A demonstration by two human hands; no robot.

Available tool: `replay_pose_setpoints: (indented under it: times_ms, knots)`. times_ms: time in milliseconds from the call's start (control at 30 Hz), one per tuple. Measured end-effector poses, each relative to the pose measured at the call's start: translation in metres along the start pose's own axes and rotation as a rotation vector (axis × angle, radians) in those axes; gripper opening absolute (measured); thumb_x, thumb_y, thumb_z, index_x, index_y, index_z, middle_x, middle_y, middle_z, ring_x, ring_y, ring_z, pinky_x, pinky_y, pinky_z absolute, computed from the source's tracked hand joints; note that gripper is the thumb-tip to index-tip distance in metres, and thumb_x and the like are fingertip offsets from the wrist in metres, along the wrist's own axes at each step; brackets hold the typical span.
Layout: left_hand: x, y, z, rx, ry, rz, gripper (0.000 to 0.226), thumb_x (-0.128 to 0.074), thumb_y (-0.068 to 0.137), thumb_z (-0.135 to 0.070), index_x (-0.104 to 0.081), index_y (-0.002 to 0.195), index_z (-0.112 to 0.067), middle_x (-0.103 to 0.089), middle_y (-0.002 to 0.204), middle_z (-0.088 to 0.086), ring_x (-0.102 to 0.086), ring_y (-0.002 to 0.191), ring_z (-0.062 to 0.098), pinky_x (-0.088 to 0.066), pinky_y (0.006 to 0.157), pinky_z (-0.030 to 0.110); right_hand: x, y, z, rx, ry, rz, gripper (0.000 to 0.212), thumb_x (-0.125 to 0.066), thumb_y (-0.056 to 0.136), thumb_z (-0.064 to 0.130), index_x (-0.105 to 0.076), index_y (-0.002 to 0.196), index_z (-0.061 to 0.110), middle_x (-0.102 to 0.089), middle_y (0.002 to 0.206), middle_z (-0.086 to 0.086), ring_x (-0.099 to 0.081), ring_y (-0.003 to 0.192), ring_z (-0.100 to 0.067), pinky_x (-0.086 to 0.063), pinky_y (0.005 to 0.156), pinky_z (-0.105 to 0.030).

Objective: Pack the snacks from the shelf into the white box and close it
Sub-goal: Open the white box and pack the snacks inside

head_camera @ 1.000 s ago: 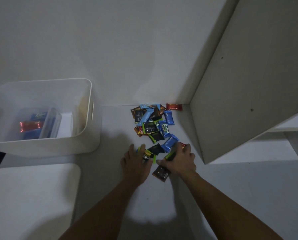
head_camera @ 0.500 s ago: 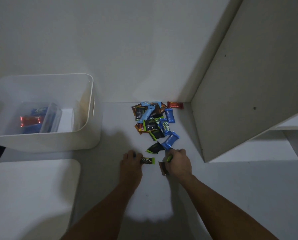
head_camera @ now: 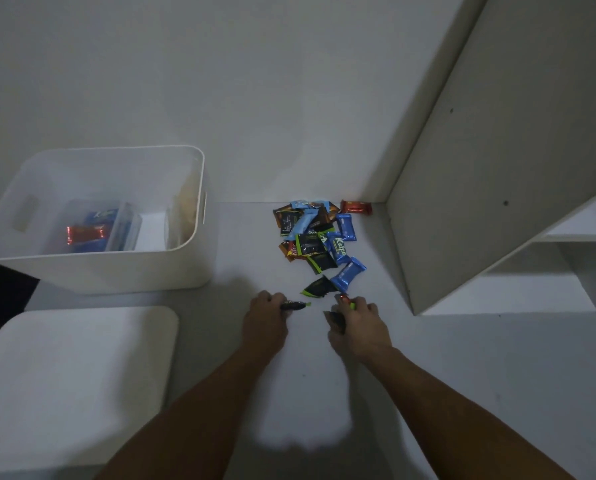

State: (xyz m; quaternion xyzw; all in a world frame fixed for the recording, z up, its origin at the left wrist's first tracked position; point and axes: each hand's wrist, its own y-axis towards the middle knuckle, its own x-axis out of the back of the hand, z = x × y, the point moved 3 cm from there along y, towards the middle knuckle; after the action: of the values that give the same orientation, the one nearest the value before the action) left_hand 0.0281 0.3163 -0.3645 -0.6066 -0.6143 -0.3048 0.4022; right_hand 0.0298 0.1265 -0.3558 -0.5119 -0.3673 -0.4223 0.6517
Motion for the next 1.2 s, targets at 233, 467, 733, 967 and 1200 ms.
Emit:
replay_pose_setpoints:
  times_ms: [233, 467, 733, 967, 1200]
  knots:
    - [0.034, 0.010, -0.001, -0.050, -0.114, -0.037, 0.017, -0.059, 0.089, -0.023, -0.064, 0.097, -0.010, -0.055, 0.092, 0.012, -0.052, 0.087, 0.031, -0.047, 0.073, 0.041, 0.030, 0.002, 0.012, -0.059, 0.164, -0.059, 0.030, -0.051, 0.093, 0.030, -0.062, 0.119, 0.020, -0.059, 0.106, -0.012, -0.059, 0.095, -0.029, -0.045, 0.077, -0.030]
    - [0.113, 0.038, -0.019, -0.005, -0.278, 0.120, 0.008, -0.060, 0.090, -0.022, -0.060, 0.093, -0.014, -0.057, 0.086, 0.009, -0.058, 0.067, 0.023, -0.056, 0.054, 0.032, 0.117, 0.005, 0.067, -0.077, 0.801, 0.108, 0.005, -0.064, 0.084, 0.006, -0.065, 0.086, 0.011, -0.062, 0.079, -0.006, -0.060, 0.061, -0.017, -0.050, 0.045, -0.024]
    - [0.236, 0.072, -0.008, 0.043, -0.480, 0.163, 0.016, -0.061, 0.090, -0.022, -0.062, 0.097, -0.008, -0.060, 0.082, 0.011, -0.056, 0.072, 0.023, -0.042, 0.065, 0.028, 0.202, 0.024, 0.152, 0.043, 1.059, 0.038, 0.020, -0.062, 0.082, -0.004, -0.064, 0.086, 0.016, -0.066, 0.098, -0.019, -0.068, 0.086, -0.036, -0.059, 0.061, -0.039]
    - [0.307, 0.081, 0.072, 0.286, -0.518, 0.027, 0.006, -0.059, 0.075, -0.007, -0.060, 0.069, -0.008, -0.060, 0.069, 0.013, -0.057, 0.059, 0.027, -0.041, 0.058, 0.028, 0.223, 0.044, 0.253, 0.114, 1.080, 0.087, 0.061, -0.061, 0.081, -0.006, -0.048, 0.129, 0.030, -0.052, 0.120, -0.016, -0.063, 0.094, -0.034, -0.061, 0.066, -0.047]
    - [0.307, 0.097, 0.145, 0.487, -0.630, 0.023, 0.035, -0.060, 0.074, -0.006, -0.054, 0.108, 0.001, -0.062, 0.105, 0.025, -0.063, 0.095, 0.039, -0.054, 0.087, 0.042, 0.198, 0.065, 0.342, 0.056, 0.911, 0.181, 0.020, -0.063, 0.080, -0.006, -0.063, 0.098, 0.003, -0.063, 0.096, -0.020, -0.067, 0.072, -0.031, -0.061, 0.068, -0.047]
